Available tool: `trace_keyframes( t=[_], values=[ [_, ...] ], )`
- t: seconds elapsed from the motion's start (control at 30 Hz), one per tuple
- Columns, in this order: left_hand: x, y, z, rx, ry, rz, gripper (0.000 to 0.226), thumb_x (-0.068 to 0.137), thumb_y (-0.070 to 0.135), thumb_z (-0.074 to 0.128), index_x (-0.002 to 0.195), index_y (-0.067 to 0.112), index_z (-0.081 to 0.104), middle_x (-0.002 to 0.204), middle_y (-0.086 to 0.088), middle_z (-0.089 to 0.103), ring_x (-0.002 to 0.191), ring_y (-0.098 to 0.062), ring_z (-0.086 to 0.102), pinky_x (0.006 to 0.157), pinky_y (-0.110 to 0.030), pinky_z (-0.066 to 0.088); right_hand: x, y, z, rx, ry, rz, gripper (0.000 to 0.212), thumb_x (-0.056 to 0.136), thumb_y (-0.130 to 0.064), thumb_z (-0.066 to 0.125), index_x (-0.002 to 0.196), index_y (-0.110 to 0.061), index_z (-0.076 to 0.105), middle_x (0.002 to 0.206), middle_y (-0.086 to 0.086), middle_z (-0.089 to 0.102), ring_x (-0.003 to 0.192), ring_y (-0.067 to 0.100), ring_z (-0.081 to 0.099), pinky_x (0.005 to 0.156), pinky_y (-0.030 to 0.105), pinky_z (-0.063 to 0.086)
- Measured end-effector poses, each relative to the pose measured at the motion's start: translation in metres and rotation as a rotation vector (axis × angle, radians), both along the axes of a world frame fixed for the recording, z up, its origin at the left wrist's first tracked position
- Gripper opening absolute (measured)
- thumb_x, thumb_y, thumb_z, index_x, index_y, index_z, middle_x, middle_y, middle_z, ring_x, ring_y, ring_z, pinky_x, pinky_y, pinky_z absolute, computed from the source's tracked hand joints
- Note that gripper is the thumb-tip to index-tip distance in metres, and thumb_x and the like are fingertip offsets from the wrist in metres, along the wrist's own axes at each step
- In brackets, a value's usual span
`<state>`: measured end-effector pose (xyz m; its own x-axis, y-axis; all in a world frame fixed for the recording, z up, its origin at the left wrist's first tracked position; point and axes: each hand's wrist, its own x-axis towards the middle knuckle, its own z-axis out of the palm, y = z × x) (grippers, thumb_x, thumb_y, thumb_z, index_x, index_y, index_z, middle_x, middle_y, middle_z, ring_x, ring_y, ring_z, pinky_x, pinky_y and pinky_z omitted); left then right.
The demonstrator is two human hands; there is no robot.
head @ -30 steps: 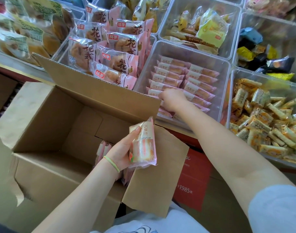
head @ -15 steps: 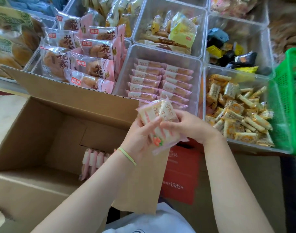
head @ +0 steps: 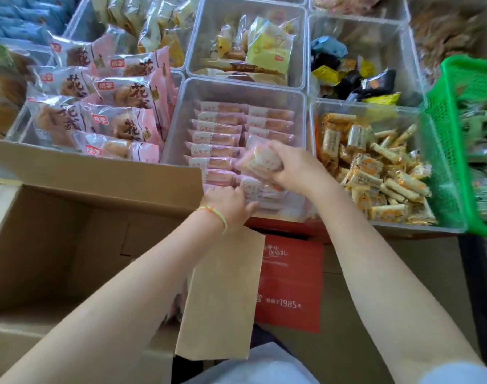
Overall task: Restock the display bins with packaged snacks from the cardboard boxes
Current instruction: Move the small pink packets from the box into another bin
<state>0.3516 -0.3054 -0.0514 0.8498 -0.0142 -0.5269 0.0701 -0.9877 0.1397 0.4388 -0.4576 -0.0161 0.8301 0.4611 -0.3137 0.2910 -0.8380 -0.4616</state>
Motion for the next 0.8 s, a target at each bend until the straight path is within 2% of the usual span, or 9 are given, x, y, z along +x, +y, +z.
trace_keyframes(
  t=[0.1,0.17,0.2,0.27,0.37,0.43,0.5,0.67,0.8],
  values=[
    [0.002,0.000,0.004,-0.258,-0.163,0.249,0.028,0.101,0.031,0.041,0.103,0.007,0.056,0.103,-0.016,0.060,0.101,-0.036,0.060,0.081,-0.039,0.047,-0.005,0.009,-0.006,-0.278,-0.015,0.217,0.032,0.089,-0.017,0.057,0.116,-0.034,0.053,0.098,-0.005,0.060,0.094,0.024,0.060,0.061,0.031,0.040],
    [-0.004,-0.003,0.006,-0.347,-0.470,0.352,0.025,0.095,0.018,0.049,0.113,0.001,0.052,0.108,-0.017,0.055,0.102,-0.034,0.054,0.086,-0.043,0.045,-0.010,0.018,-0.014,-0.337,0.085,0.303,0.026,0.090,-0.014,0.055,0.109,-0.032,0.054,0.099,-0.005,0.061,0.092,0.023,0.060,0.063,0.032,0.044],
    [-0.006,-0.004,0.005,-0.367,-0.510,0.309,0.033,0.092,0.014,0.051,0.122,0.001,0.050,0.115,-0.017,0.054,0.106,-0.032,0.051,0.092,-0.043,0.043,-0.008,0.021,-0.018,-0.364,0.140,0.335,0.022,0.091,-0.015,0.055,0.108,-0.029,0.054,0.103,-0.002,0.063,0.092,0.023,0.060,0.067,0.034,0.047],
    [-0.006,-0.006,-0.001,-0.381,-0.358,0.182,0.047,0.090,0.017,0.053,0.136,0.010,0.046,0.128,-0.010,0.052,0.116,-0.030,0.048,0.098,-0.040,0.040,0.001,0.018,-0.014,-0.388,0.289,0.371,0.019,0.094,-0.025,0.053,0.113,-0.024,0.057,0.113,0.000,0.064,0.095,0.021,0.060,0.081,0.036,0.052],
    [0.005,-0.005,-0.008,-0.342,-0.168,0.177,0.036,0.093,0.027,0.047,0.127,0.017,0.056,0.123,-0.006,0.055,0.115,-0.028,0.050,0.093,-0.039,0.044,0.017,0.010,0.006,-0.215,0.375,0.256,0.033,0.095,-0.026,0.048,0.122,-0.023,0.066,0.120,-0.009,0.062,0.109,0.015,0.059,0.094,0.031,0.050],
    [0.011,-0.007,-0.009,-0.338,-0.172,0.200,0.029,0.093,0.029,0.048,0.114,0.014,0.060,0.108,-0.006,0.056,0.106,-0.026,0.052,0.083,-0.036,0.044,0.026,0.009,0.002,-0.108,0.230,0.066,0.032,0.095,-0.012,0.047,0.115,-0.018,0.072,0.116,-0.005,0.062,0.106,0.016,0.059,0.087,0.029,0.049],
    [0.015,-0.008,-0.009,-0.331,-0.162,0.182,0.026,0.094,0.034,0.051,0.108,0.013,0.059,0.099,-0.003,0.054,0.099,-0.025,0.054,0.075,-0.032,0.039,0.029,0.015,-0.011,-0.158,0.139,0.018,0.025,0.095,-0.010,0.054,0.109,-0.017,0.073,0.109,-0.003,0.064,0.097,0.018,0.062,0.081,0.030,0.051],
    [0.026,-0.004,-0.004,-0.382,-0.065,0.159,0.045,0.096,0.040,0.055,0.138,0.025,0.054,0.127,-0.007,0.061,0.117,-0.025,0.054,0.092,-0.033,0.043,0.030,0.030,-0.040,-0.407,0.098,0.227,0.008,0.089,-0.013,0.065,0.092,-0.014,0.072,0.086,0.003,0.067,0.074,0.021,0.064,0.055,0.027,0.046],
    [0.034,-0.001,-0.006,-0.421,0.008,0.177,0.046,0.095,0.039,0.058,0.138,0.024,0.055,0.129,-0.006,0.062,0.119,-0.026,0.055,0.092,-0.030,0.043,0.035,0.036,-0.044,-0.470,0.064,0.308,0.013,0.081,-0.004,0.066,0.084,-0.017,0.070,0.087,0.004,0.065,0.073,0.023,0.065,0.062,0.032,0.056]
  ],
)
